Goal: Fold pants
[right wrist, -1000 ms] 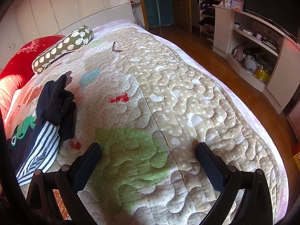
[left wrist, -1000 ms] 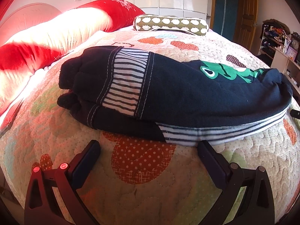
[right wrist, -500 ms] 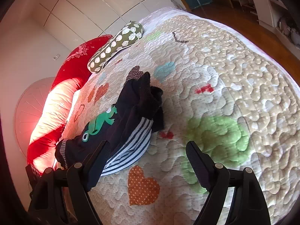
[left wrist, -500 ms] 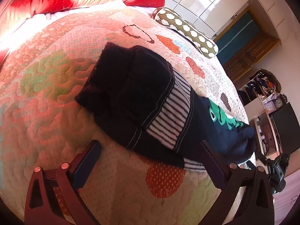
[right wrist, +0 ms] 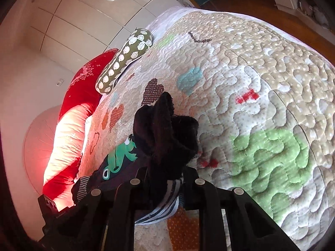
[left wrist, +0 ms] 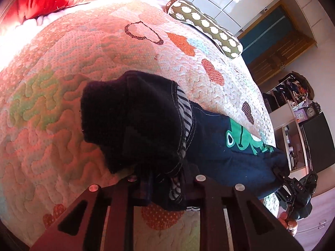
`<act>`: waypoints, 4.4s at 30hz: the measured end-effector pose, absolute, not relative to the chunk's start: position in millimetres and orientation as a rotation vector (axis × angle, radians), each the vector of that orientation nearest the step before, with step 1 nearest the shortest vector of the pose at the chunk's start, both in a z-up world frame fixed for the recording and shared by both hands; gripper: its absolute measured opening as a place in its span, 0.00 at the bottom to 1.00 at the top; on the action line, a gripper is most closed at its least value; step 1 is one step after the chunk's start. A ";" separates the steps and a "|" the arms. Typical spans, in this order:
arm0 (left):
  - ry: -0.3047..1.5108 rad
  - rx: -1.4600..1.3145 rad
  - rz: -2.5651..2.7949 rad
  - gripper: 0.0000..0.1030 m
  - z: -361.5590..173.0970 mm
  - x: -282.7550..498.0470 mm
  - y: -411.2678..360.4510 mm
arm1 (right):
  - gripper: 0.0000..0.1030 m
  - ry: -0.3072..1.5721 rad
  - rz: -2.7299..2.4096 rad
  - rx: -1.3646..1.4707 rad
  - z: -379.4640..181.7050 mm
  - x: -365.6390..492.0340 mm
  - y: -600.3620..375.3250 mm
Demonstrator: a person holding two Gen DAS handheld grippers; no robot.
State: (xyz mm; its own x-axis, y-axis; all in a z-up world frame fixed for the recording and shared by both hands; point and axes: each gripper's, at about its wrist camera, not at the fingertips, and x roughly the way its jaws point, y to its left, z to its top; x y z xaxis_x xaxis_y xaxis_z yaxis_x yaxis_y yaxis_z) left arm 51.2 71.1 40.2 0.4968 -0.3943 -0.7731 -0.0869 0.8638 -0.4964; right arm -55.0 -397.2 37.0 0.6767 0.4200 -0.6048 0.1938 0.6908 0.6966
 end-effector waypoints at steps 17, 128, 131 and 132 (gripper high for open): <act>1.006 -0.530 -0.045 0.50 53.4 -61.3 122.7 | 0.52 0.739 -0.130 0.639 66.1 -188.2 -418.9; 0.983 -0.383 -0.568 0.66 132.9 -60.9 -20.7 | 0.06 0.704 0.238 0.656 93.9 -174.2 -368.0; 1.026 -0.521 -0.560 0.66 99.9 -75.2 6.9 | 0.05 0.703 0.223 0.681 97.7 -175.2 -372.7; 1.047 -0.566 -0.567 0.66 88.7 -76.8 11.7 | 0.05 0.703 0.223 0.691 100.1 -175.7 -372.5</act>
State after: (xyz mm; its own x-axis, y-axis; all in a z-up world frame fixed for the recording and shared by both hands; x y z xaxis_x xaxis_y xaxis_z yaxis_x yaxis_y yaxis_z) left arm -76.8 11.7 88.7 0.3884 -0.6719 -0.6307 0.1607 0.7233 -0.6716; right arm -175.7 -372.5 100.1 0.7503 0.4096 -0.5189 0.0361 0.7583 0.6509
